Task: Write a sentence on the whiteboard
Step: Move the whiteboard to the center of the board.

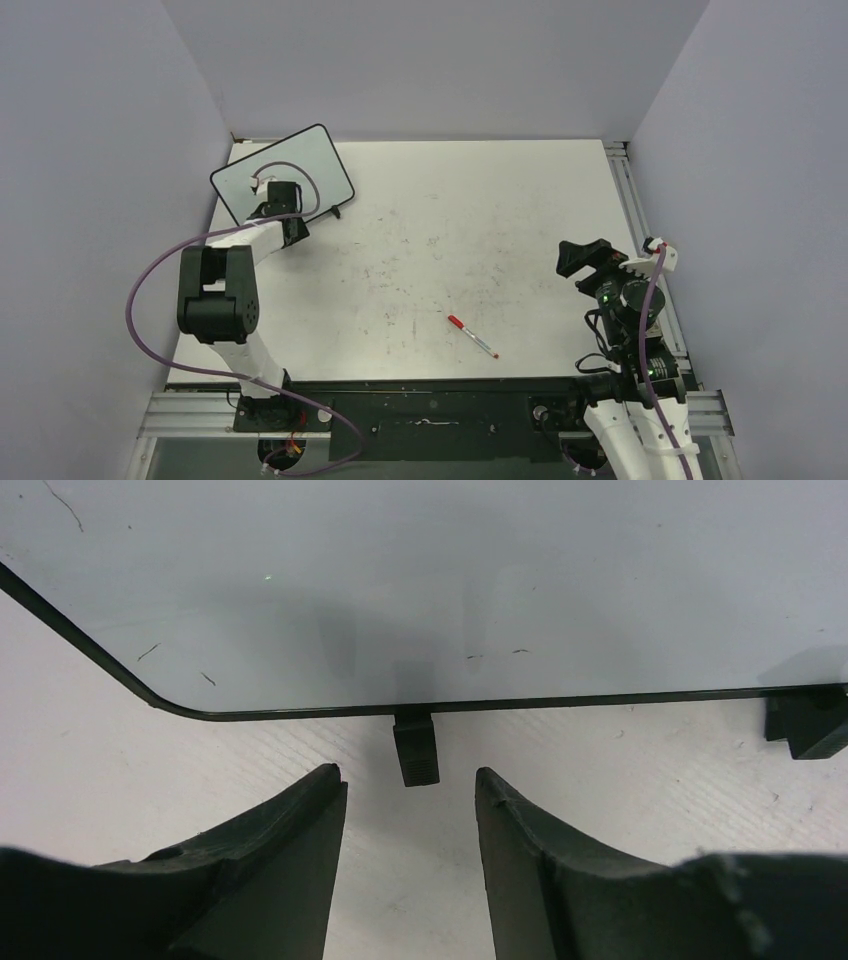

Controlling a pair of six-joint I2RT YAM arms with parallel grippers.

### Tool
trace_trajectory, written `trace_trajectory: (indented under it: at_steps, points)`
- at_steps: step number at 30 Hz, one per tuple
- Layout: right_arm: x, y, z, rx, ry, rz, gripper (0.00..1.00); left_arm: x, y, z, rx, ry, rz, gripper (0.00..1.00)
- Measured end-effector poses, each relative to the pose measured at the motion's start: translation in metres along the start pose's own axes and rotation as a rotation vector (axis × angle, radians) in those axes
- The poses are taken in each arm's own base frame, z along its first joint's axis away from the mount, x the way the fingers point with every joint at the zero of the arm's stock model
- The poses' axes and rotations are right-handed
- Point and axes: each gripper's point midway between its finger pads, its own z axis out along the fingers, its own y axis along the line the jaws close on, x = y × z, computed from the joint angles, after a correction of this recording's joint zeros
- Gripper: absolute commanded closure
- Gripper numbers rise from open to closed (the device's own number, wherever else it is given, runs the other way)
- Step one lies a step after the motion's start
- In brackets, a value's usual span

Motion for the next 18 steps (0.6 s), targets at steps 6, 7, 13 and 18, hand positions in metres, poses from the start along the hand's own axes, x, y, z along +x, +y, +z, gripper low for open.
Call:
trace_trajectory:
  at_steps: [6, 7, 13, 18]
  points:
    - [0.002, 0.001, 0.0, -0.007, 0.008, 0.007, 0.1, 0.006, 0.002, 0.004, -0.011, 0.021, 0.011, 0.57]
    - [0.002, 0.002, 0.001, -0.008, 0.01, 0.007, 0.1, 0.007, 0.002, 0.006, -0.014, 0.027, 0.015, 0.58]
    - [0.009, 0.002, 0.007, -0.009, 0.037, 0.009, 0.1, 0.015, 0.002, 0.017, -0.028, 0.055, 0.035, 0.67]
    - [0.017, 0.001, 0.011, -0.009, 0.057, 0.017, 0.1, 0.011, 0.005, 0.021, -0.029, 0.064, 0.044, 0.73]
